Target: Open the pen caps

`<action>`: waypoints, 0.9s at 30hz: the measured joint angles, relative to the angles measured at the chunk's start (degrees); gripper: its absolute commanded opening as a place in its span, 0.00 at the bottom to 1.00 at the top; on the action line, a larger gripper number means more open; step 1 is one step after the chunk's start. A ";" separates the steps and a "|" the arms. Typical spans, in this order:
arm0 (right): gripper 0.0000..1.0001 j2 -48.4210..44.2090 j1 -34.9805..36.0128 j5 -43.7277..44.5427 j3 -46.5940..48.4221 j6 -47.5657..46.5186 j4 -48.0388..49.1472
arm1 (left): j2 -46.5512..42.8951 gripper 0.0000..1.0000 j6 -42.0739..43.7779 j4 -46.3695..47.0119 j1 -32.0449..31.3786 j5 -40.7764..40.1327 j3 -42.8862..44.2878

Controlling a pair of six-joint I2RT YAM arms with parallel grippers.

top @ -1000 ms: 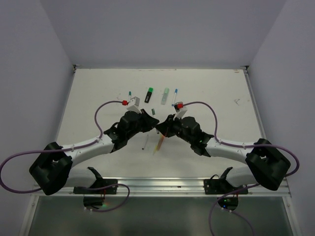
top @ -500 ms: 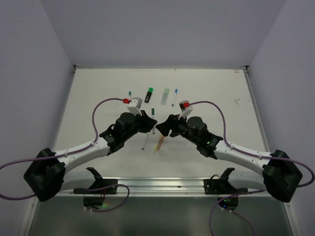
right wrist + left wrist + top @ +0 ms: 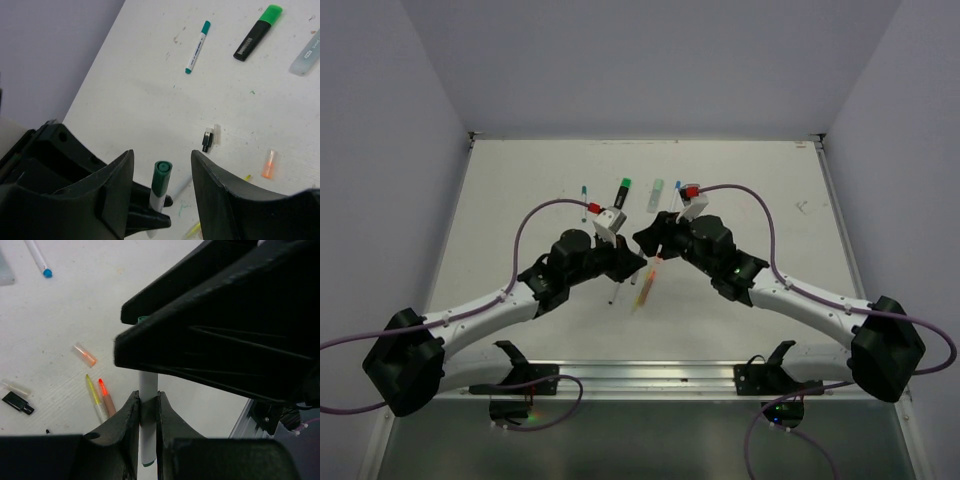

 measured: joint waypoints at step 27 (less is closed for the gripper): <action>0.00 5.35 -0.37 -3.30 2.47 4.48 -1.62 | 0.85 0.34 1.38 1.03 -0.37 3.85 -0.94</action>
